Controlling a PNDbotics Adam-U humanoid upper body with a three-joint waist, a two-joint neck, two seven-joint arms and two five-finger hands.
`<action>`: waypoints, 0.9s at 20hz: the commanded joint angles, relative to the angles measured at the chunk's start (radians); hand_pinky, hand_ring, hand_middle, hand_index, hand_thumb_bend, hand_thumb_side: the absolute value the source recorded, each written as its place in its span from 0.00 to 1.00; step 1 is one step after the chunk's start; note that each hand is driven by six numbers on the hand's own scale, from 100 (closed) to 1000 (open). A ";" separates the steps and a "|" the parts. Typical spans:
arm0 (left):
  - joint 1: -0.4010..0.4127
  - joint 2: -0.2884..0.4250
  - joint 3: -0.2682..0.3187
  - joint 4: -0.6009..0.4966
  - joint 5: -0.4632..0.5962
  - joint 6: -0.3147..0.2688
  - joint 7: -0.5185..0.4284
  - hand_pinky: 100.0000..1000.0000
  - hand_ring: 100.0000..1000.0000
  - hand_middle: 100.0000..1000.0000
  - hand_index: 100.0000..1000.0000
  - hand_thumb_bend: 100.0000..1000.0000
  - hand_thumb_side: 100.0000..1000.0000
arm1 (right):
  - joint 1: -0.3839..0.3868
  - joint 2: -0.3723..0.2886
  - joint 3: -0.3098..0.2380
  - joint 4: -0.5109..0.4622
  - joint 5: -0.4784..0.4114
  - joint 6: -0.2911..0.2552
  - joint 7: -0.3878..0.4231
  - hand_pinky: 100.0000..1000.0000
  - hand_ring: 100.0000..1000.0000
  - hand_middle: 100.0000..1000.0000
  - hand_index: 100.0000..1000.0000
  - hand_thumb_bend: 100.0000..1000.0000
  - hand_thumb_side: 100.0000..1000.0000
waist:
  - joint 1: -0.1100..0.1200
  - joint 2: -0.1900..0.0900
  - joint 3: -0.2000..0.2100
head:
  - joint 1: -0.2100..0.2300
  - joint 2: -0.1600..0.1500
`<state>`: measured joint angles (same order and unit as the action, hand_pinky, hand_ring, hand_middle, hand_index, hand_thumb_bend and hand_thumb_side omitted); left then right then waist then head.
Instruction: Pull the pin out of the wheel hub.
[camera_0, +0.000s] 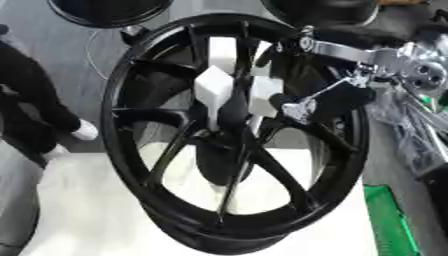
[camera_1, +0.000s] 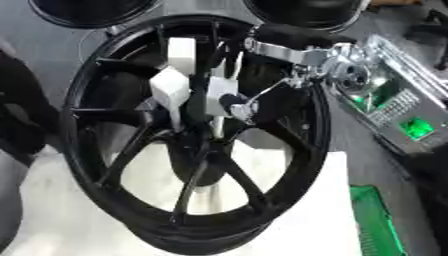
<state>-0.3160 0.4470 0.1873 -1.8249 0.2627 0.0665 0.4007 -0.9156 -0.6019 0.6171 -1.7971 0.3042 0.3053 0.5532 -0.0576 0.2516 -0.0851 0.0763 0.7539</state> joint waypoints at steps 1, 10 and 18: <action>-0.012 0.012 0.001 -0.018 0.003 -0.004 -0.002 0.58 0.74 0.68 0.74 0.07 0.68 | -0.016 -0.010 -0.011 -0.001 0.010 -0.009 -0.004 0.62 0.62 0.65 0.83 0.08 0.16 | 0.006 -0.015 0.001 | -0.004 -0.002; -0.013 0.012 0.000 -0.018 0.002 -0.003 -0.004 0.58 0.74 0.68 0.74 0.07 0.68 | -0.020 -0.012 -0.019 0.002 0.022 -0.017 -0.021 0.63 0.63 0.66 0.84 0.09 0.13 | 0.007 -0.012 0.003 | -0.020 -0.012; -0.017 0.011 -0.001 -0.018 0.003 -0.003 -0.005 0.58 0.74 0.68 0.74 0.07 0.68 | -0.016 -0.001 -0.013 0.024 0.034 -0.028 -0.015 0.62 0.63 0.66 0.84 0.09 0.17 | 0.007 -0.010 0.008 | -0.030 -0.018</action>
<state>-0.3181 0.4470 0.1871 -1.8249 0.2627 0.0646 0.3988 -0.9157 -0.5929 0.6162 -1.7731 0.3306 0.2822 0.5377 -0.0562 0.2551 -0.0783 0.0502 0.7452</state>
